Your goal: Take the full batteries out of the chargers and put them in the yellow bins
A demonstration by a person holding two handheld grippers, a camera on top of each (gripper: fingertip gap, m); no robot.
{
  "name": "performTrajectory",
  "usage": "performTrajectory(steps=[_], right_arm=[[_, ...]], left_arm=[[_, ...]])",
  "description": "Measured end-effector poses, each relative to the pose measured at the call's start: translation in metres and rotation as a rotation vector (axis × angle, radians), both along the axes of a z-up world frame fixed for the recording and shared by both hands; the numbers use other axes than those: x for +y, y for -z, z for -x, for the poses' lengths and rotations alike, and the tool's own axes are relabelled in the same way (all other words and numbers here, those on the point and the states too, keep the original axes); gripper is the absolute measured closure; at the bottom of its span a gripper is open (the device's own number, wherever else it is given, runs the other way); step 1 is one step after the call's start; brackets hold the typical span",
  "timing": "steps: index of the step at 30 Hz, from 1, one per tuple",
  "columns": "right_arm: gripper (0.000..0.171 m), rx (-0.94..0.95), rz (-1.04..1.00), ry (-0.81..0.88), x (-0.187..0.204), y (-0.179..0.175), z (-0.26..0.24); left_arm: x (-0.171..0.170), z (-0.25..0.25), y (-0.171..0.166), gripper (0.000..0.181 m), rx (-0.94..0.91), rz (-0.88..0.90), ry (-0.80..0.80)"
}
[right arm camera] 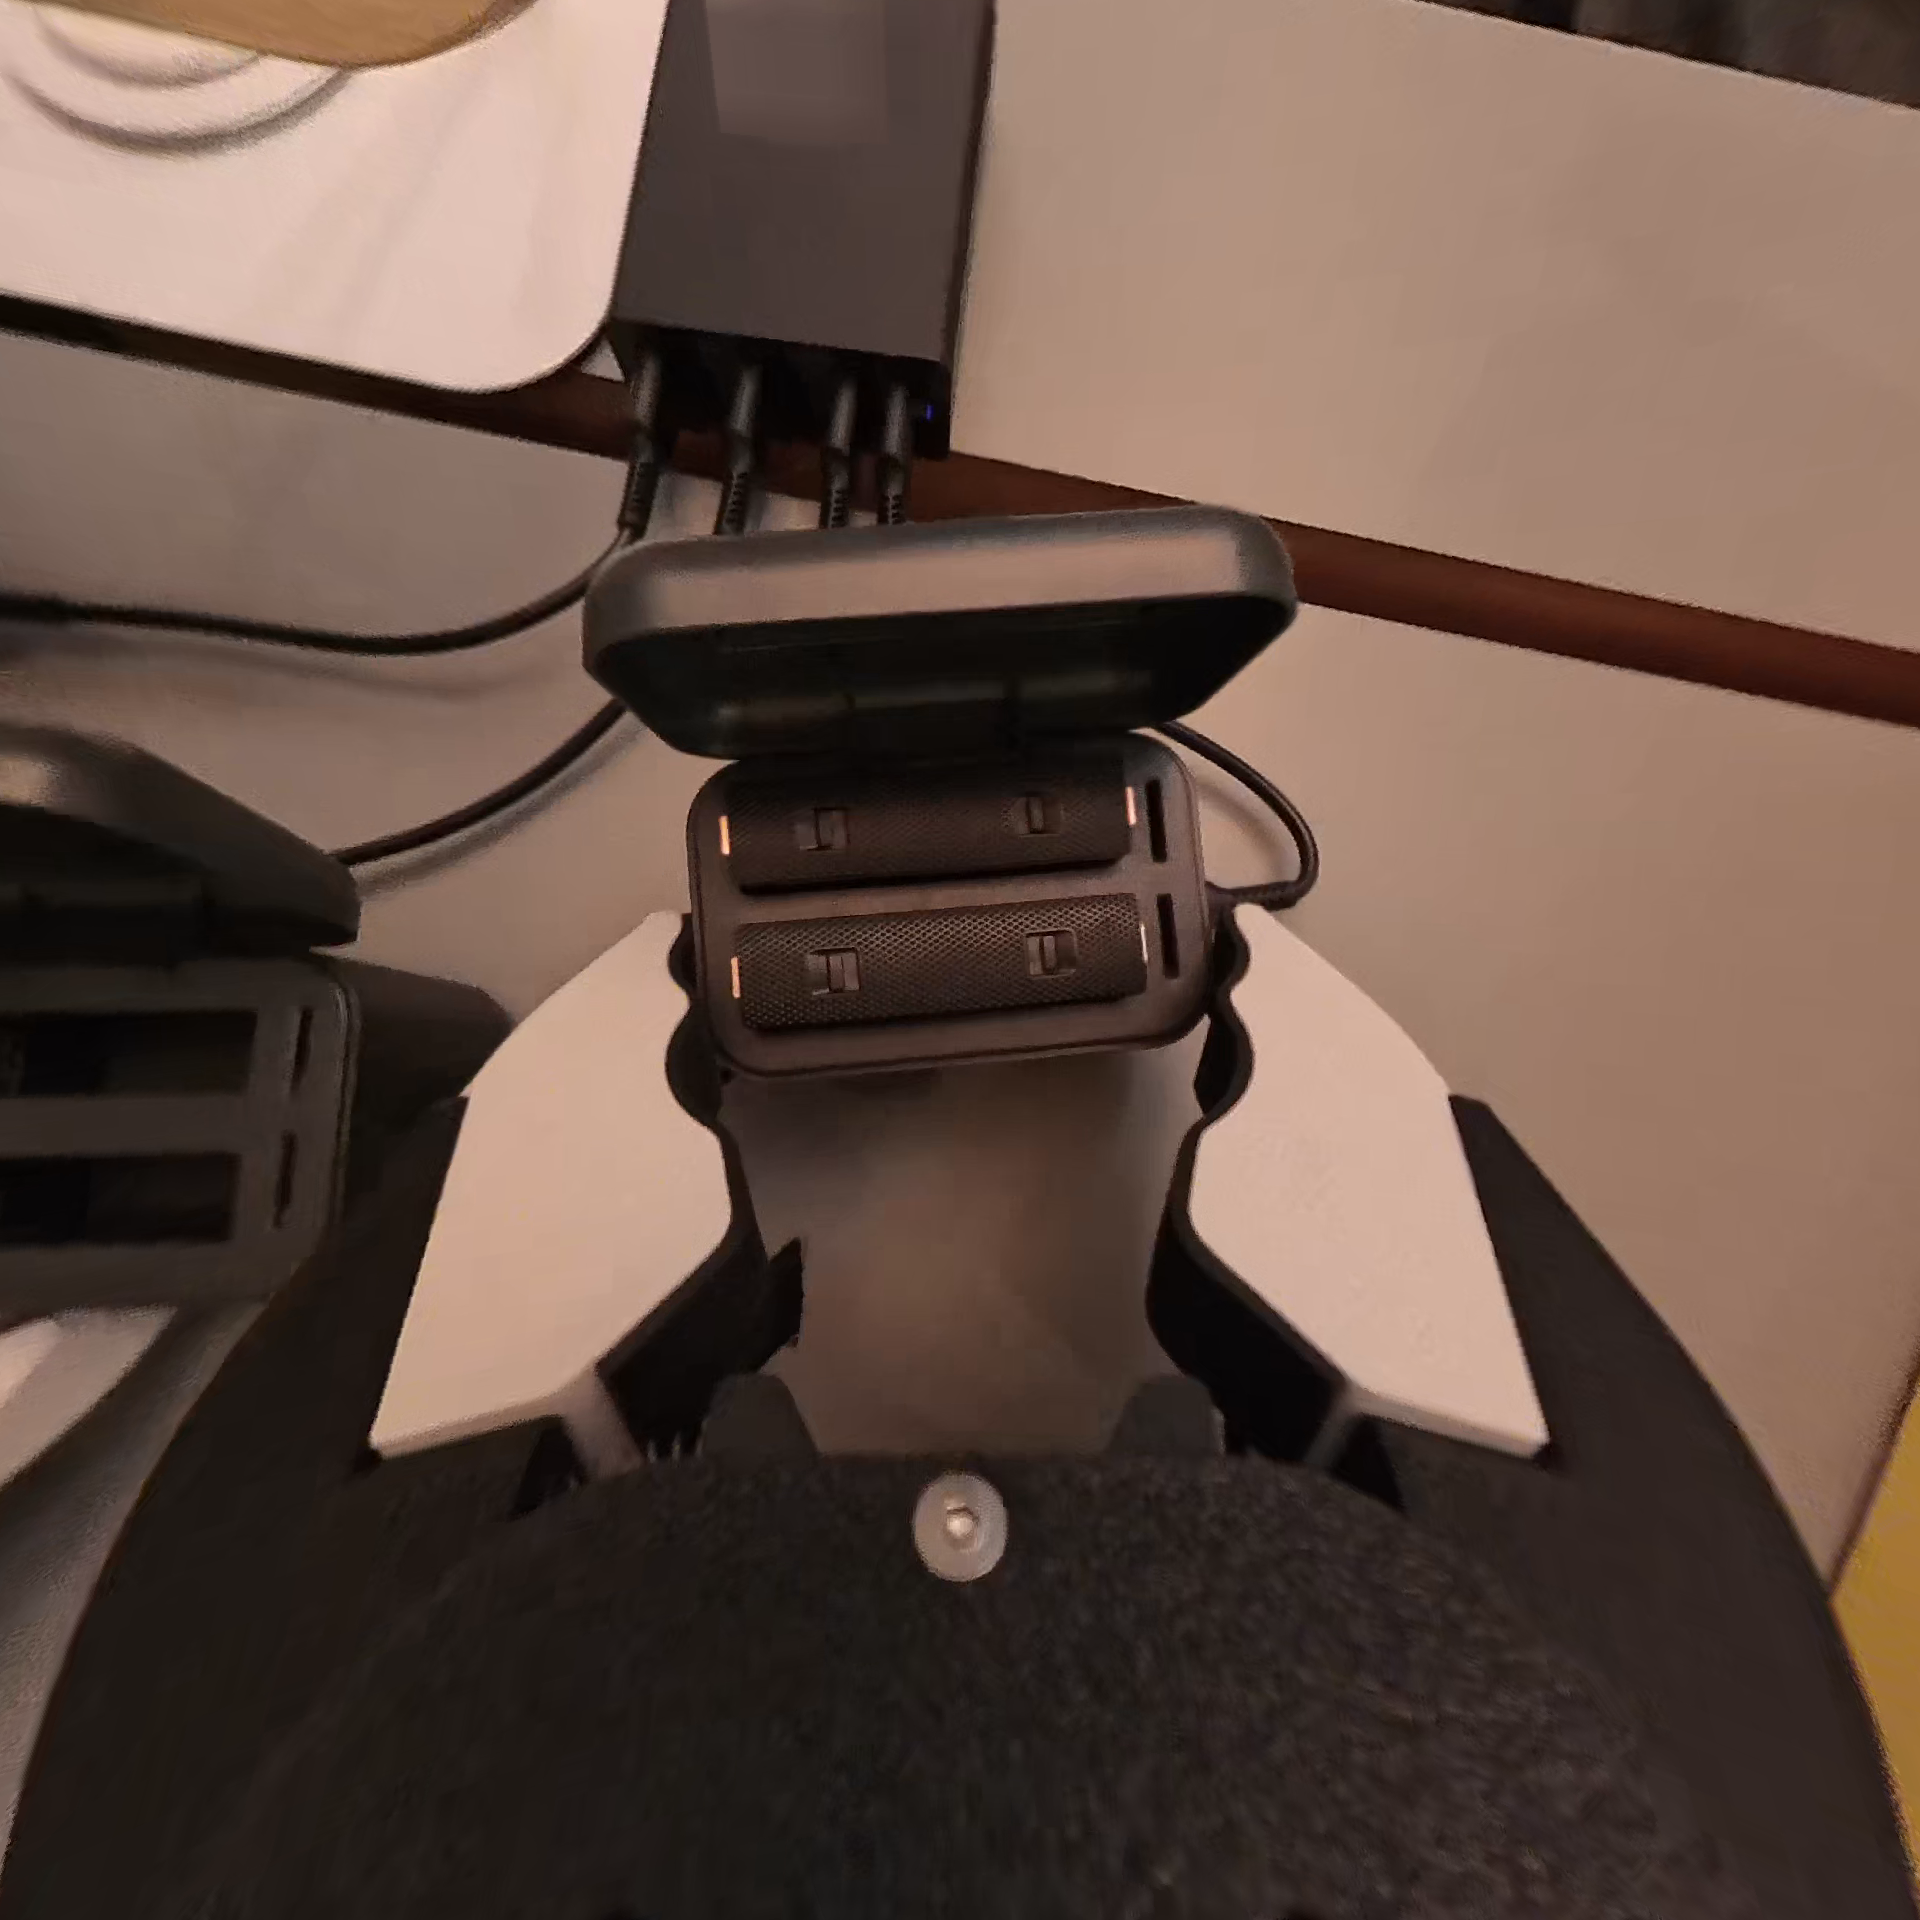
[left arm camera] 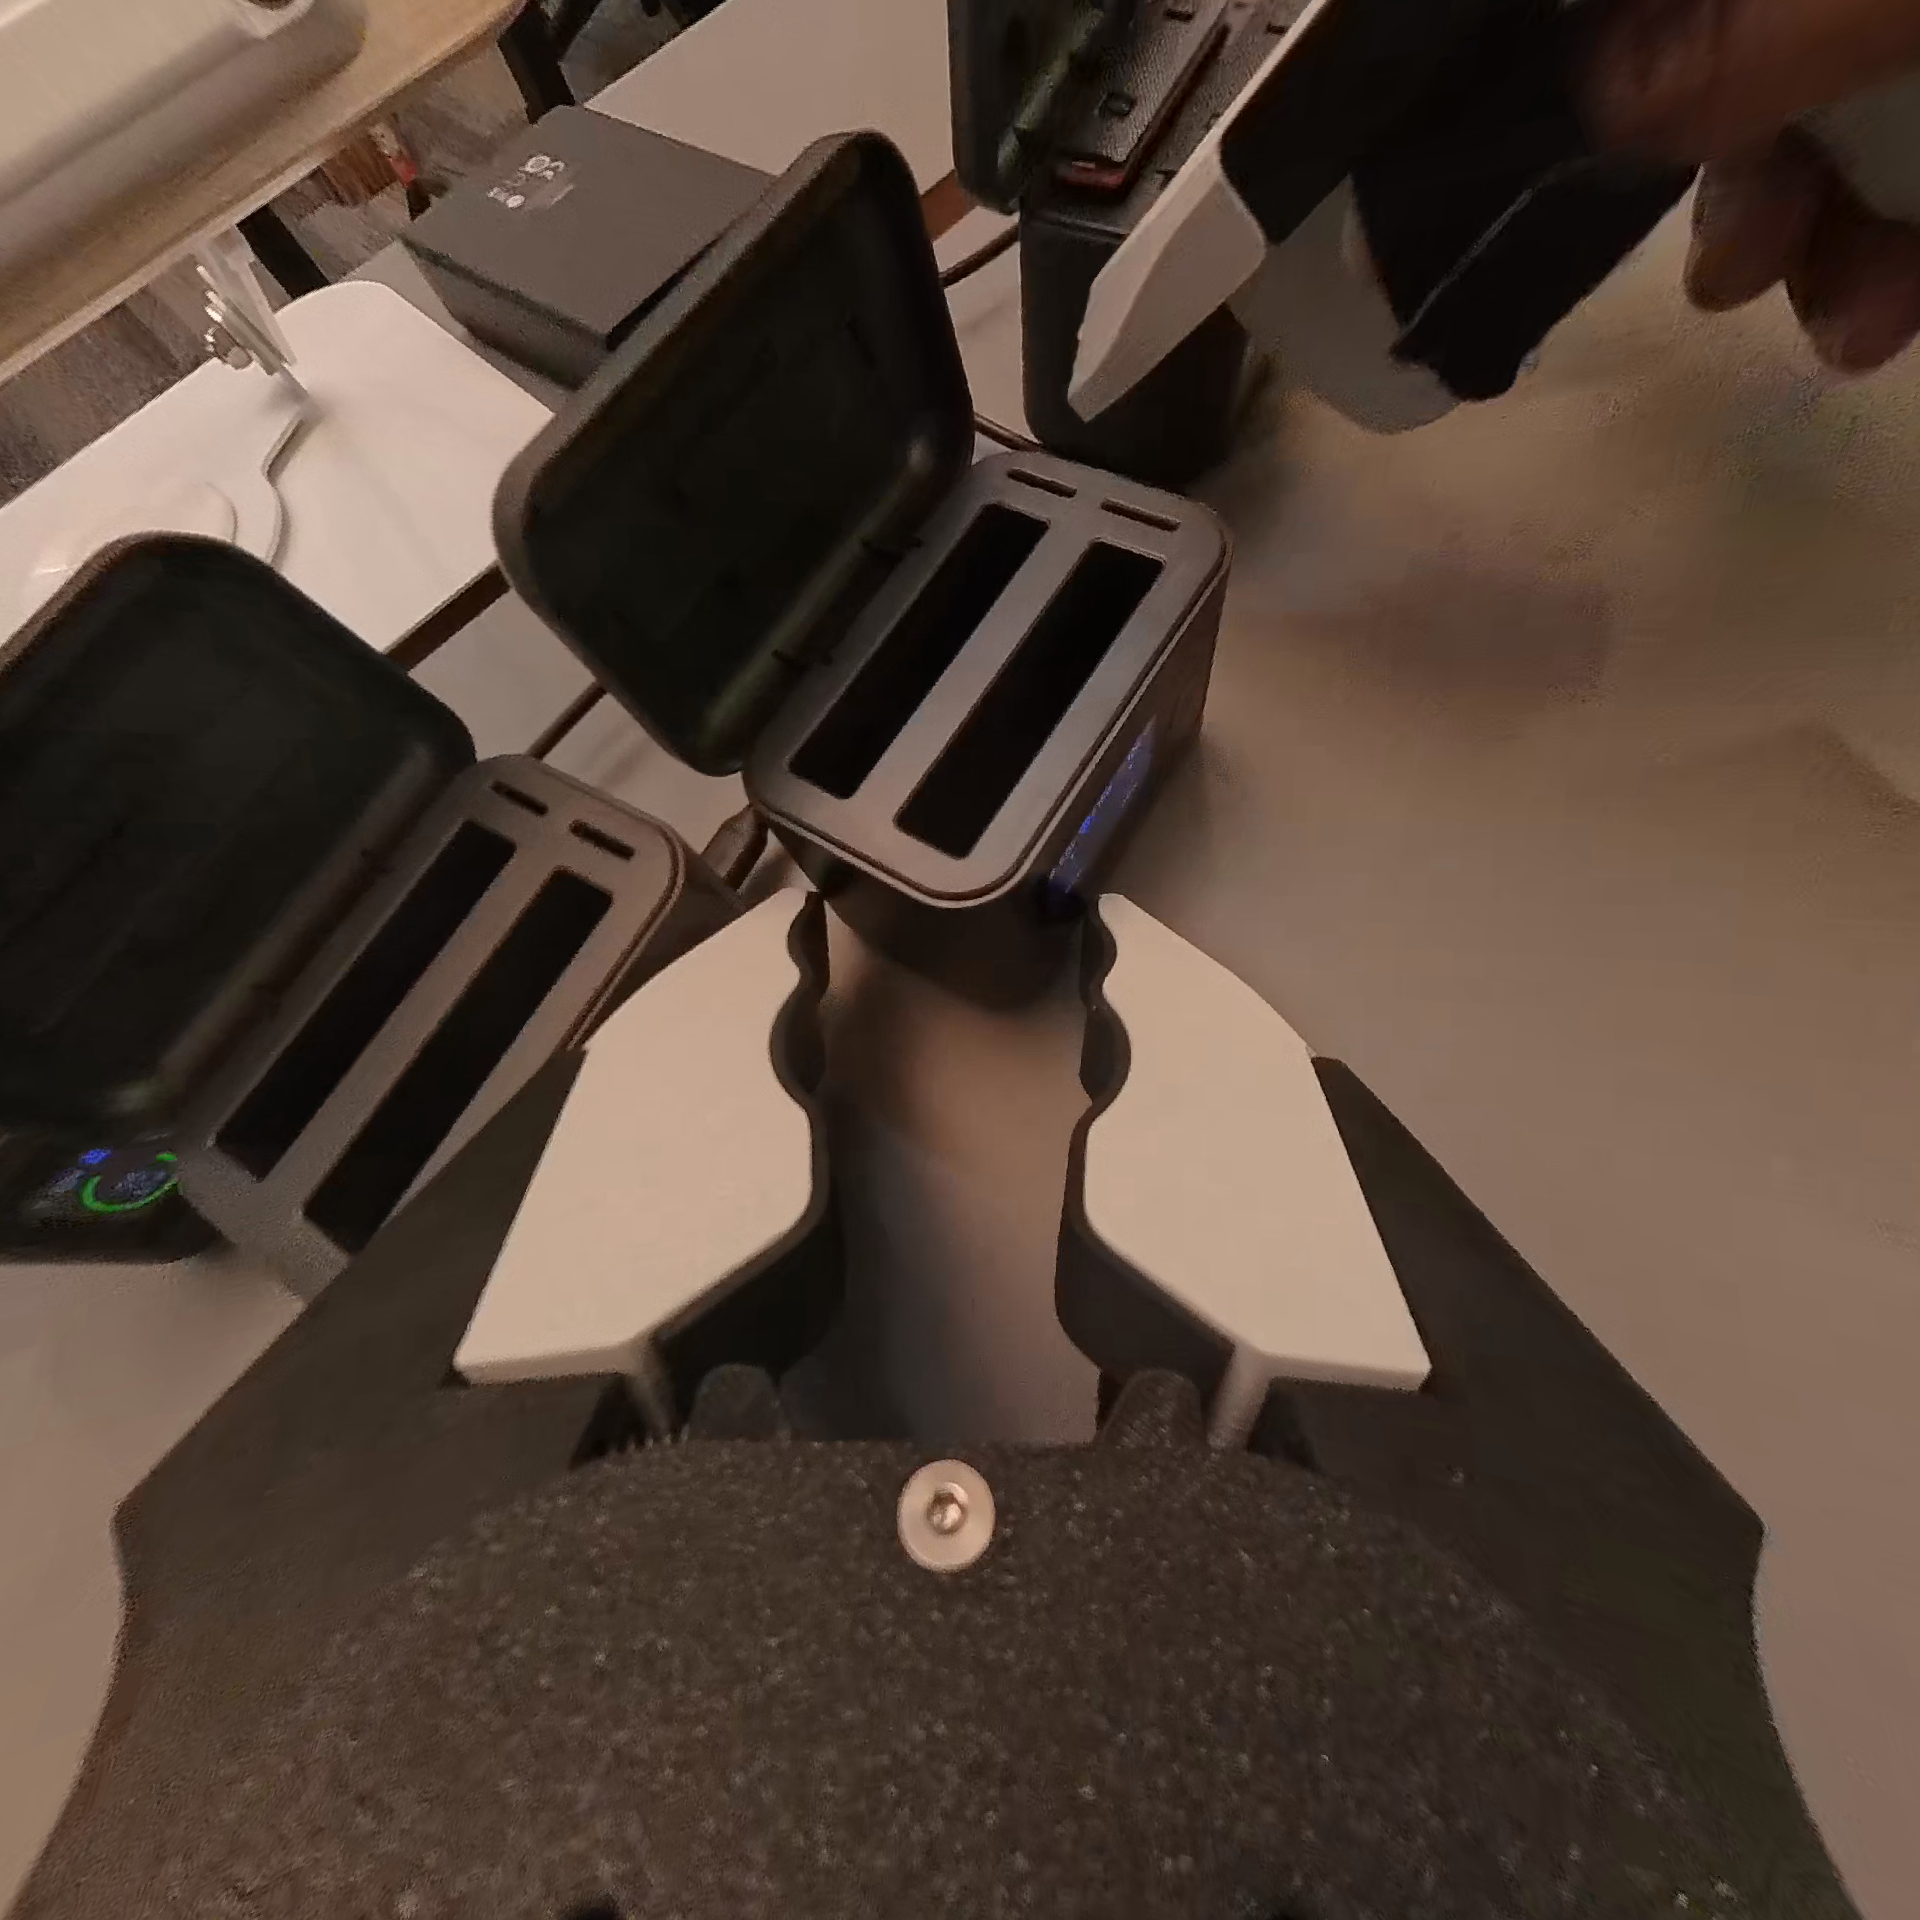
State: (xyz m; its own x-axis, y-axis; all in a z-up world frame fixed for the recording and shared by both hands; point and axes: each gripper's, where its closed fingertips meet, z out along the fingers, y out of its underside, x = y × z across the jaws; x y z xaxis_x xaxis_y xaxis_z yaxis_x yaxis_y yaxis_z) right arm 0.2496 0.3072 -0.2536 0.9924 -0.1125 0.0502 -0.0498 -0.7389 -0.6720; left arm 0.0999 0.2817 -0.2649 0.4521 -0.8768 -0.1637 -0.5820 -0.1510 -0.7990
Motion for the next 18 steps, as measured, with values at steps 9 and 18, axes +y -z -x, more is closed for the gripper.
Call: performTrajectory(steps=[9,18], right_arm=[[0.077,-0.020,-0.115,0.159,0.005,-0.004,0.000],[0.080,0.018,-0.348,-0.030,-0.058,-0.074,-0.004]], left_arm=[[0.003,0.003,0.000,0.134,0.009,-0.010,-0.020],[0.004,0.003,0.001,0.134,0.012,-0.014,-0.018]])
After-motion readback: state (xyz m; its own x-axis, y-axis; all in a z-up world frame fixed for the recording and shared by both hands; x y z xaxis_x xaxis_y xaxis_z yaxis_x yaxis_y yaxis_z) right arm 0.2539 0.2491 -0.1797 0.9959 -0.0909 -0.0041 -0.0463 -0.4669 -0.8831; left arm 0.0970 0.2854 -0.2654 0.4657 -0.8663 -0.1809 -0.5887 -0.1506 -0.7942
